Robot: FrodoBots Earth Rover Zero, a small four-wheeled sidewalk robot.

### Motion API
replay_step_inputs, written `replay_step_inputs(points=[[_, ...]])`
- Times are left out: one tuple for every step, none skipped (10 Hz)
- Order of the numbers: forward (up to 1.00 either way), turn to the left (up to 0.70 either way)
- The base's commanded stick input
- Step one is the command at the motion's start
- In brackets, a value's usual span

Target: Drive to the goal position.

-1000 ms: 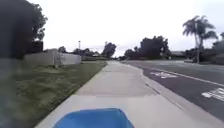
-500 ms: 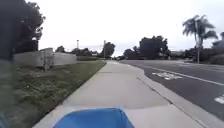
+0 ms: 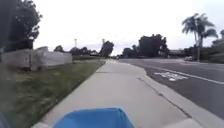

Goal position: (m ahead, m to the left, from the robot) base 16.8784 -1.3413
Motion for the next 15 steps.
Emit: replay_step_inputs(points=[[0.85, 0.27], [0.85, 0.26], [0.85, 0.05], [0.85, 0.0], [0.85, 0.0], [0.85, 0.0], [0.85, 0.0], [0.85, 0.0], [0.85, 0.0], [0.85, 0.0], [0.85, 0.0], [0.85, 0.0], [0.85, 0.0], [0.85, 0.0], [0.85, 0.0]])
